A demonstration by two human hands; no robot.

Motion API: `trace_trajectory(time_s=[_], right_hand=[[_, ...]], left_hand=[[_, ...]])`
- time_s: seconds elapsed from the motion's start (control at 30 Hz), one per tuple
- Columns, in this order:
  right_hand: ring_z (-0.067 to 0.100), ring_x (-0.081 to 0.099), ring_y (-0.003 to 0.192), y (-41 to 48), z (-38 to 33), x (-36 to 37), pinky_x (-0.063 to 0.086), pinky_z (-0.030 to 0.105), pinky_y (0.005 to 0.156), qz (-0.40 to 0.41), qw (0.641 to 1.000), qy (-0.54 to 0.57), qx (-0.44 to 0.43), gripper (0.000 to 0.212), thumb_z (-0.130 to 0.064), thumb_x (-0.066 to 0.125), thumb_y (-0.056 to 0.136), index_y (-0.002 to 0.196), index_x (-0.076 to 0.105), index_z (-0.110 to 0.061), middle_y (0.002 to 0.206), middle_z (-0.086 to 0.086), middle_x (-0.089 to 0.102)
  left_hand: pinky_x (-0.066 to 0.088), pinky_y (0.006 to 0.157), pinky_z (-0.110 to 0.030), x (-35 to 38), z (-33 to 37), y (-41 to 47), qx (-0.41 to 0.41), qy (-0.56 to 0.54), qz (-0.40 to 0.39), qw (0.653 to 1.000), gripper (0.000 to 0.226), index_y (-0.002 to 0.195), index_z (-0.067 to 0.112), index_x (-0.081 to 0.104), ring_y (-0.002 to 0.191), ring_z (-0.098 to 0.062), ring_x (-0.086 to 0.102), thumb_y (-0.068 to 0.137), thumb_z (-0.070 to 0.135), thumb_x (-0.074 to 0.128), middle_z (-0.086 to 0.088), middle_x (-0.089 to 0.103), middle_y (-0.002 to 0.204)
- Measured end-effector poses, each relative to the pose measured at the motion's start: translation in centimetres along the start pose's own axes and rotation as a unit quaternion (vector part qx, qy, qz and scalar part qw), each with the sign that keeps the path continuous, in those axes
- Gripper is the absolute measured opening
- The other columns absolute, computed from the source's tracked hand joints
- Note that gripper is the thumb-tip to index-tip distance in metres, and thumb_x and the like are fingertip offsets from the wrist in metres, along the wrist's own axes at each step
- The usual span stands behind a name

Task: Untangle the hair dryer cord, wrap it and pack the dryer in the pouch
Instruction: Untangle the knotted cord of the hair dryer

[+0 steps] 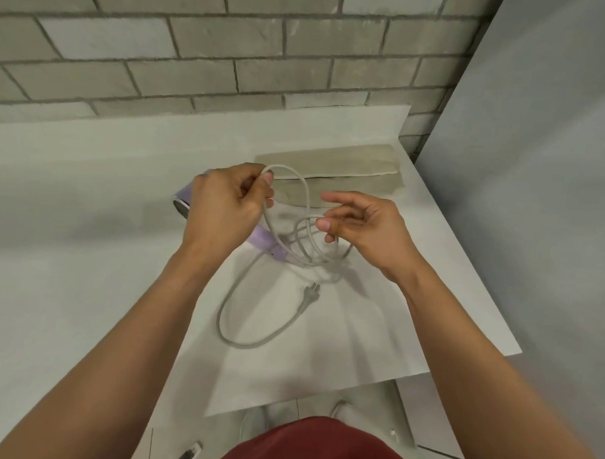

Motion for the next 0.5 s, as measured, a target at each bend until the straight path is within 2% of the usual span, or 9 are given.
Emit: trace_trajectory(time_s=[0.07,0.13,0.23,0.3,0.37,0.4,0.43,0.5], right_hand=[[0.015,0.075,0.075,0.4,-0.3,0.6,0.057,0.033,0.098,-0.030,0.999,-0.030,0.018,0.049,-0.021,0.086,0.086,0.132,0.070,-0.026,0.113,-0.008,0.078],[0.013,0.072,0.074,0.8,-0.4,1.1,0.055,0.034,0.099,-0.080,0.995,-0.054,0.025,0.045,-0.023,0.082,0.090,0.133,0.070,-0.027,0.120,-0.011,0.076],[0.010,0.064,0.071,0.9,-0.3,1.3,0.054,0.032,0.092,-0.107,0.992,-0.062,0.032,0.028,-0.021,0.074,0.097,0.125,0.075,-0.023,0.107,-0.004,0.080],[0.009,0.061,0.071,0.7,-0.3,1.2,0.053,0.031,0.084,-0.094,0.992,-0.073,0.030,0.020,-0.021,0.072,0.099,0.118,0.077,-0.024,0.097,-0.002,0.081],[0.011,0.060,0.073,0.6,-0.4,1.1,0.051,0.032,0.077,-0.085,0.993,-0.074,0.025,0.017,-0.020,0.071,0.100,0.114,0.079,-0.025,0.092,0.000,0.080],[0.013,0.059,0.075,0.6,-0.5,1.1,0.049,0.032,0.076,-0.086,0.993,-0.076,0.019,0.016,-0.020,0.071,0.100,0.113,0.079,-0.025,0.091,0.000,0.080],[0.013,0.058,0.075,0.6,-0.7,1.1,0.048,0.030,0.074,-0.089,0.992,-0.086,0.009,0.015,-0.020,0.070,0.100,0.111,0.080,-0.026,0.090,0.000,0.080],[0.006,0.058,0.070,0.5,-1.0,1.0,0.044,0.019,0.071,-0.093,0.989,-0.112,-0.010,0.015,-0.020,0.070,0.100,0.109,0.081,-0.023,0.088,-0.001,0.080]], left_hand=[[0.057,0.081,-0.025,0.1,0.5,-0.2,0.000,-0.029,-0.007,1.000,0.019,0.094,0.017,0.078,0.073,0.004,0.073,0.101,0.025,0.061,0.009,0.077,0.079],[0.060,0.082,-0.031,0.1,0.9,-0.2,0.003,-0.058,-0.012,0.998,0.018,0.096,0.019,0.078,0.075,0.000,0.075,0.101,0.026,0.063,0.010,0.078,0.082],[0.061,0.085,-0.037,0.0,0.9,0.1,-0.005,-0.065,-0.024,0.998,0.015,0.101,0.019,0.077,0.077,-0.002,0.075,0.101,0.025,0.063,0.010,0.078,0.085],[0.058,0.091,-0.037,0.0,0.4,0.4,0.002,-0.007,-0.037,0.999,0.022,0.119,0.021,0.071,0.086,-0.006,0.074,0.100,0.017,0.060,0.009,0.077,0.102],[0.052,0.100,-0.038,0.5,0.7,0.4,0.098,0.118,-0.067,0.986,0.057,0.146,0.025,0.051,0.113,-0.019,0.065,0.094,0.001,0.055,0.003,0.063,0.136],[0.050,0.101,-0.041,1.1,1.1,0.3,0.162,0.174,-0.096,0.967,0.071,0.152,0.026,0.044,0.123,-0.026,0.058,0.089,-0.004,0.055,0.000,0.054,0.147],[0.048,0.101,-0.044,2.0,1.5,0.1,0.220,0.217,-0.131,0.942,0.075,0.154,0.026,0.043,0.127,-0.031,0.054,0.087,-0.004,0.057,-0.002,0.052,0.149],[0.048,0.093,-0.046,3.2,1.9,0.2,0.281,0.276,-0.178,0.902,0.051,0.142,0.024,0.059,0.114,-0.034,0.061,0.092,0.015,0.062,-0.004,0.065,0.130]])
Point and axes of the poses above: each hand's wrist, its own y-axis towards the middle knuckle, its own x-axis out of the palm, z = x × y, the point moved 5 cm from there along y, towards the middle knuckle
